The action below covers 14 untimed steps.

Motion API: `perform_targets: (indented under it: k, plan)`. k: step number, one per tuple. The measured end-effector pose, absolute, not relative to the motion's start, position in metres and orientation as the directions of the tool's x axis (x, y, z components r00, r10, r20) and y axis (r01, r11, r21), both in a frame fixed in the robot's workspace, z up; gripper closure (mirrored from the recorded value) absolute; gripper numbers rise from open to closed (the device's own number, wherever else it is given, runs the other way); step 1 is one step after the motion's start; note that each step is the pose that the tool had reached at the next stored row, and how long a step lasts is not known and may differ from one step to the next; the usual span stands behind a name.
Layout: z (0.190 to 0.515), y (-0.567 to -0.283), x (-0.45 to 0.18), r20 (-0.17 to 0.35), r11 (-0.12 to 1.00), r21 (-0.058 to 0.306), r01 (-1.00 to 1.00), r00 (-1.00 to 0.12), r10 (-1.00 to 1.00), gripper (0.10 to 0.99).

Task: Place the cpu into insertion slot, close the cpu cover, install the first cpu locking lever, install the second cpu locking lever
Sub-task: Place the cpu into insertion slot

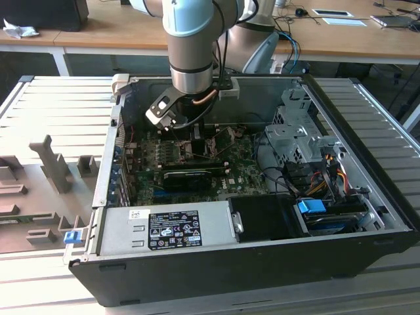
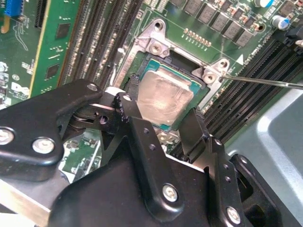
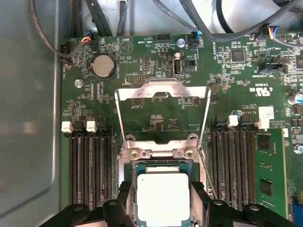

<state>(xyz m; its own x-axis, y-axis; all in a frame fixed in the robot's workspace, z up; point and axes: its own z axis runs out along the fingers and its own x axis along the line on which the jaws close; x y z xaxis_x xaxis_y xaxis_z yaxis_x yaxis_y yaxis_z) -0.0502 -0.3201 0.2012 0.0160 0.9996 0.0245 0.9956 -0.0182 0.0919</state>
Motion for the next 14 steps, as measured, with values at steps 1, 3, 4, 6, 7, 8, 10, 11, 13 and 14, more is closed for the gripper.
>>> perform_targets:
  k: [1, 3, 4, 6, 7, 8, 10, 11, 13, 14]
  plan:
    - [0.2010, -0.3198, -0.0501, 0.027, -0.018, 0.092, 0.996, 0.016, 1.000, 0.482]
    - [0.2008, -0.3194, -0.0501, 0.030, -0.019, 0.092, 0.996, 0.016, 0.999, 0.482]
    - [0.2008, -0.3194, -0.0501, 0.030, -0.019, 0.092, 0.996, 0.016, 0.999, 0.482]
    - [0.2009, -0.3203, -0.0502, 0.030, -0.019, 0.092, 0.996, 0.016, 0.999, 0.482]
    - [0.2009, -0.3209, -0.0502, 0.030, -0.019, 0.092, 0.996, 0.016, 0.999, 0.482]
    - [0.2009, -0.3217, -0.0502, 0.029, -0.019, 0.092, 0.996, 0.016, 0.999, 0.482]
    - [0.2009, -0.3221, -0.0501, 0.026, -0.019, 0.092, 0.996, 0.016, 1.000, 0.482]
    - [0.2009, -0.3222, -0.0502, 0.022, -0.018, 0.092, 0.996, 0.016, 1.000, 0.482]
    - [0.2008, -0.3222, -0.0501, -0.004, -0.016, 0.092, 0.996, 0.016, 1.000, 0.482]
    - [0.2008, -0.3222, -0.0501, -0.006, -0.016, 0.092, 0.996, 0.016, 1.000, 0.482]
